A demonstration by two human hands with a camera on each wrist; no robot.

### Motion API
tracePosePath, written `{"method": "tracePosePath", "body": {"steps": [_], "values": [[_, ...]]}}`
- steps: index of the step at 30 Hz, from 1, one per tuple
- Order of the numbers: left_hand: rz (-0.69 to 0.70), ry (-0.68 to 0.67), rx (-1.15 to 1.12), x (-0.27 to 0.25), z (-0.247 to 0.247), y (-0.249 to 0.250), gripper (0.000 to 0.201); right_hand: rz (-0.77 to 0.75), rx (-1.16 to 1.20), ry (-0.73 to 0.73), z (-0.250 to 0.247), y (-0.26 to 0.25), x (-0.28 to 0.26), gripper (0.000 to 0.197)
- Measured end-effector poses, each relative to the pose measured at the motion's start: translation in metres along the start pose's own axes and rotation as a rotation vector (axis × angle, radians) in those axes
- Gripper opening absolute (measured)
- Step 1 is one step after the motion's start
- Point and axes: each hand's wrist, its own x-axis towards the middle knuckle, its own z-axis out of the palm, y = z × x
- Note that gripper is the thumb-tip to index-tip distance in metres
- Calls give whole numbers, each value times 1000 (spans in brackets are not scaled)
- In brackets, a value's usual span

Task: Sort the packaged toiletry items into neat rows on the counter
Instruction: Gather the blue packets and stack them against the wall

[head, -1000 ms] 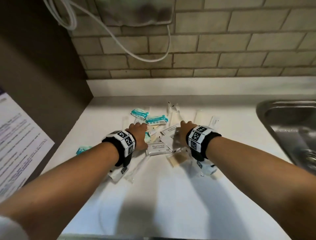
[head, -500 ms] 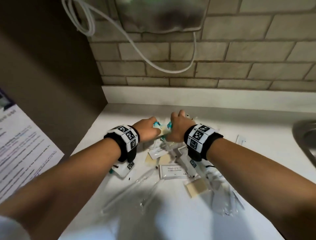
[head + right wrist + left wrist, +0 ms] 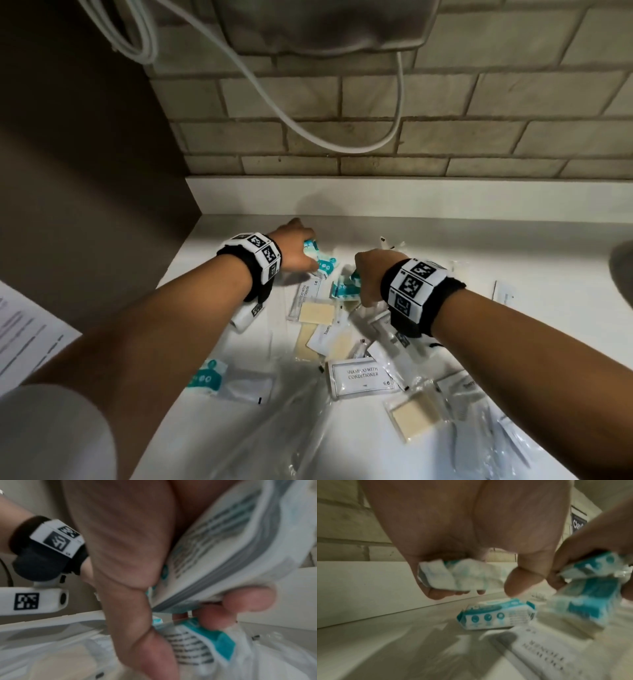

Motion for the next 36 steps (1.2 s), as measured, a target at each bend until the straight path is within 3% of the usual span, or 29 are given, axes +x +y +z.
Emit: {"method": "tracePosePath", "body": {"steps": [3, 5, 9, 14, 19, 26, 36], "values": [[51, -26, 59, 13, 12, -1, 84, 16, 9, 72, -7, 2, -5, 41], [58, -57, 103, 18, 17, 3, 74, 17, 31, 125, -9, 1, -10, 48], [85, 62, 129, 9, 7, 1, 38, -14, 68, 131, -8, -6, -23, 55], [52, 161, -17, -41, -13, -17, 44, -129, 50, 65, 2, -30, -37, 58], [-19, 38, -30, -118, -13, -48, 47, -224, 106, 106, 10, -59, -47, 59], [-166, -194, 55, -204, 24, -88, 75, -249, 106, 65, 7, -88, -58, 55], [-219, -31, 51, -217, 46, -105, 44, -274, 85, 75, 2, -139, -51, 50]]}}
